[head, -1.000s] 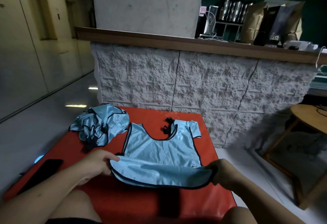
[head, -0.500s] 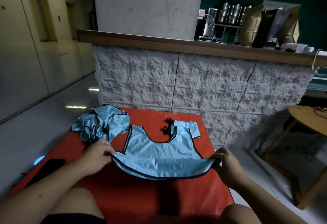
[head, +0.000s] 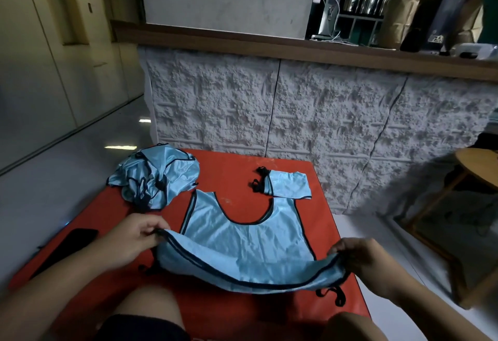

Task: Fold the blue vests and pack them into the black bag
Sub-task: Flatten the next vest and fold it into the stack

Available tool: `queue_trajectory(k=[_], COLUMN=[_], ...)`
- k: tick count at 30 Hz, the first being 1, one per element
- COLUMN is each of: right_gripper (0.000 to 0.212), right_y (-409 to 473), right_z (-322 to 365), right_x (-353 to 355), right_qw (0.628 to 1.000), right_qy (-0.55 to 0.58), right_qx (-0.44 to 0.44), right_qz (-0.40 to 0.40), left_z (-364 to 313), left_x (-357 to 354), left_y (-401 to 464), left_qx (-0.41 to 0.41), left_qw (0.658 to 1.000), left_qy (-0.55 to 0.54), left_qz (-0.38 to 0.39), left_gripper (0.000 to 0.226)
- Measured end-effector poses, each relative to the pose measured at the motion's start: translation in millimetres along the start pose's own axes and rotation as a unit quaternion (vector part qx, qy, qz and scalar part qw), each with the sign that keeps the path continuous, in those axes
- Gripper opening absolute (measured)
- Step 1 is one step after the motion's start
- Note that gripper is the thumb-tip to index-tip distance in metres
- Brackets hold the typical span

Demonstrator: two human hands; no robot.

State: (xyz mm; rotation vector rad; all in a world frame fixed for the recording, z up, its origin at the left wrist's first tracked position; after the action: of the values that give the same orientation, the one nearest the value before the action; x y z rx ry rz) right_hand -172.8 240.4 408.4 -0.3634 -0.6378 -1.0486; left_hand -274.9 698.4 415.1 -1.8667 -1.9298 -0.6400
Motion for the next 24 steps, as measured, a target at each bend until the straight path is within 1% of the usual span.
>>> queue_trajectory(k=[3,7,9,12,13,14,15,17,19,20,21,22,24], right_gripper=[0.045,0.028,0.01,0.014,0.015,0.019,0.018,0.014,0.027,0.031,0.03,0.025,0.016], right_y=[22,80,117,176,195,216,236,270,295,302,307,311,315], right_z=[-17,-51,-65,-86,-92,-100,-111,-134,-161,-170,-175,-180,-187], right_x=[-5,-10,-13,-16,-18,-21,-25,-31,-40,-44,-48,-52,-57], right_qw=[0.998,0.992,0.989,0.981,0.978,0.976,0.973,0.969,0.963,0.959,0.957,0.956,0.95], right_qy=[0.056,0.102,0.12,0.15,0.158,0.16,0.161,0.141,0.085,0.054,0.018,-0.02,-0.085], right_qx=[-0.022,-0.072,-0.083,-0.117,-0.127,-0.139,-0.151,-0.182,-0.224,-0.239,-0.25,-0.257,-0.264], right_qz=[0.026,0.017,0.006,-0.035,-0.048,-0.055,-0.06,-0.093,-0.128,-0.14,-0.144,-0.144,-0.144], left_z=[18,49,58,81,90,102,115,140,163,172,180,186,193], left_x=[-9,-18,-23,-21,-20,-21,-23,-31,-43,-48,-53,-56,-63], left_y=[21,72,105,163,182,203,220,252,276,283,288,292,296], left_qx=[0.025,0.088,0.119,0.173,0.188,0.203,0.221,0.242,0.247,0.244,0.242,0.237,0.23], left_qw=[1.0,0.995,0.991,0.976,0.973,0.969,0.965,0.959,0.955,0.954,0.949,0.942,0.927], left_qy=[0.003,-0.032,-0.043,-0.064,-0.057,-0.046,-0.039,-0.019,0.031,0.067,0.115,0.166,0.231], left_qz=[0.014,-0.023,-0.047,-0.113,-0.124,-0.13,-0.138,-0.148,-0.159,-0.162,-0.164,-0.17,-0.185], left_gripper=[0.033,0.032,0.026,0.012,0.012,0.018,0.021,0.019,0.026,0.032,0.038,0.039,0.026])
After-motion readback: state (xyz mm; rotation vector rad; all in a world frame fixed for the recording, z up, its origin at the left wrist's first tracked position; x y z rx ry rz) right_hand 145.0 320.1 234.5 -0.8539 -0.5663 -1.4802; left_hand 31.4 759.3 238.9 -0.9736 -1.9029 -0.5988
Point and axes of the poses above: each hand's wrist, its own y-axis towards the middle knuckle, its own x-axis out of the back of the hand, z = x × y, the point moved 6 cm from there along y, towards the middle knuckle, and after that the axes turned 3 degrees about y, right-handed, at the moved point
